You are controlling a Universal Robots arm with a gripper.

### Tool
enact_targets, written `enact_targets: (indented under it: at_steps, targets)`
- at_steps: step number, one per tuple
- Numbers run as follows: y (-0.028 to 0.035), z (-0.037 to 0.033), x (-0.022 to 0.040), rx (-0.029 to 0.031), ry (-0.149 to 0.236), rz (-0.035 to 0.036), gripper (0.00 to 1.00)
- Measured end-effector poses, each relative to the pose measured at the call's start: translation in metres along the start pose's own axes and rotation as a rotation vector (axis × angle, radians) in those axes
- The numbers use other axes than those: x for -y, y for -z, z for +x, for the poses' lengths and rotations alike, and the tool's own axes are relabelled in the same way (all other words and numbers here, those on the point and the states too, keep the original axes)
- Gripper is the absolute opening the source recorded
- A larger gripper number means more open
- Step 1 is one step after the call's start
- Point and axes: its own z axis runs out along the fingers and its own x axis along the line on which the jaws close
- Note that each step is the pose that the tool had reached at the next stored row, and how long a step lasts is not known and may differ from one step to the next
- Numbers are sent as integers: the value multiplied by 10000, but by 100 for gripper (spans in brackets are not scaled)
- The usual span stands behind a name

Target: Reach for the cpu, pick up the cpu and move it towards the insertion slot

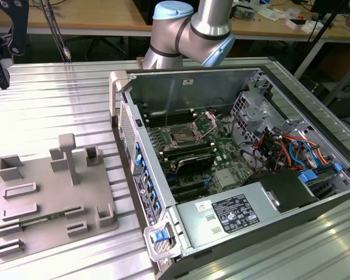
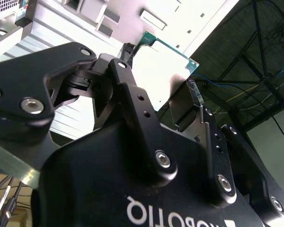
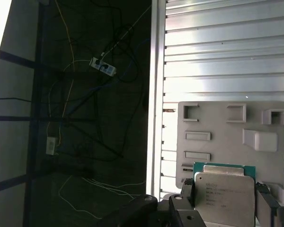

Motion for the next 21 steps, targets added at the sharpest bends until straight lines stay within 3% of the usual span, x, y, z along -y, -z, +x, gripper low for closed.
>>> enact_targets:
  at_steps: [11, 21]
  targets:
    - [-1, -13, 1, -31, 0, 18, 55]
    - [-5, -148, 6, -30, -2, 17, 55]
